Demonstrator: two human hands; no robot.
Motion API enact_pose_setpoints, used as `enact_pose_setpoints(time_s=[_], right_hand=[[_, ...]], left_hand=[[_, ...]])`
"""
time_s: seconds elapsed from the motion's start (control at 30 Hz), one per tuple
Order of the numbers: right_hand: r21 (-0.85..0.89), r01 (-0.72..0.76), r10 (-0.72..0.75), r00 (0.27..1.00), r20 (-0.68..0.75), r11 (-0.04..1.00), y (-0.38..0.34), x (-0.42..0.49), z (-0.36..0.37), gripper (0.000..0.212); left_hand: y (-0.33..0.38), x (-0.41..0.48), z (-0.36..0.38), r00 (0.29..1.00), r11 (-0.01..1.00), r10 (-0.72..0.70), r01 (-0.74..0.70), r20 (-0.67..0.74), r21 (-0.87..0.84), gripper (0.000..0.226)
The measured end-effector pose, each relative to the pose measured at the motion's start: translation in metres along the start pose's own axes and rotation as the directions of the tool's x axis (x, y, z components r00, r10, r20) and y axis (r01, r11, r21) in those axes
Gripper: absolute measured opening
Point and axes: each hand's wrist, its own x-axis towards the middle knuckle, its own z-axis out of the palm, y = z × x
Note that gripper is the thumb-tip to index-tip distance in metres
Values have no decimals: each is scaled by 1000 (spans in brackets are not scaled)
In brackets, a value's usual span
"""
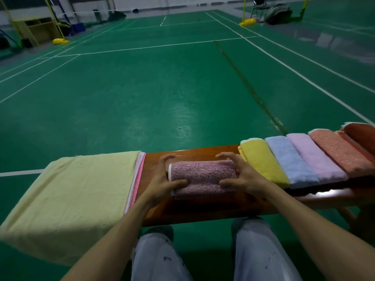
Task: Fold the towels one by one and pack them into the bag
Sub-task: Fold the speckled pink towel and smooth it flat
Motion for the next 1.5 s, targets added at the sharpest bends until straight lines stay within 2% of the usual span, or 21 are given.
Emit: enact_pose_setpoints(time_s=[0.1, 0.17, 0.3, 0.33, 0.43, 0.5, 0.6, 0.67, 0.77, 1.0, 1.17, 1.33, 1.43, 1.5], right_hand=[[24, 21, -20, 999, -45, 999, -11, -3, -7, 49], [0, 7, -7, 997, -75, 1000, -13, -6, -14, 39], [-9, -29, 28, 987, -160, 1000, -14, -18, -38, 37], [-16, -35, 31, 979, -199, 999, -13, -22, -47, 38], [-9, -49, 44, 948, -316, 999, -7, -36, -77, 40], [10, -57, 56, 924, -379, 998, 0, -48, -98, 43], [-28, -78, 56, 887, -458, 997, 10, -70, -128, 51], [-42, -114, 75, 847, -526, 993, 19, -85, -147, 55], [-16, -204, 148, 761, -632, 979, 33, -104, -172, 57], [-6, -374, 195, 499, -845, 928, 49, -126, -217, 55], [51, -445, 234, 368, -900, 894, 56, -130, -236, 57], [69, -546, 292, 334, -896, 835, 62, -132, -238, 62], [33, -630, 330, 361, -873, 776, 61, -134, -237, 66], [-45, -726, 350, 385, -854, 687, 54, -136, -241, 66]], left_hand=[[19, 7, 2, 999, 984, -44, 47, 20, -173, 74], [30, 18, 6, 998, 968, -36, 49, 60, -246, 61], [53, 37, 25, 984, 988, -1, 28, 176, -151, 24], [58, 44, 32, 978, 991, -15, 41, 208, -123, 26], [67, 72, 55, 937, 987, -76, 121, 342, -110, 61], [73, 96, 76, 909, 991, -83, 120, 409, -66, 72], [91, 132, 121, 881, 995, -87, 100, 465, -3, 74], [103, 156, 154, 855, 996, -94, 78, 510, 52, 63], [116, 195, 206, 821, 984, -98, -6, 562, 179, 44], [137, 265, 315, 764, 895, -23, -271, 645, 354, 46], [140, 289, 371, 744, 818, 58, -418, 666, 396, 48], [128, 288, 400, 720, 691, 129, -559, 682, 459, 48], [119, 286, 404, 720, 691, 141, -563, 679, 453, 48], [115, 287, 403, 726, 690, 125, -553, 676, 466, 48]])
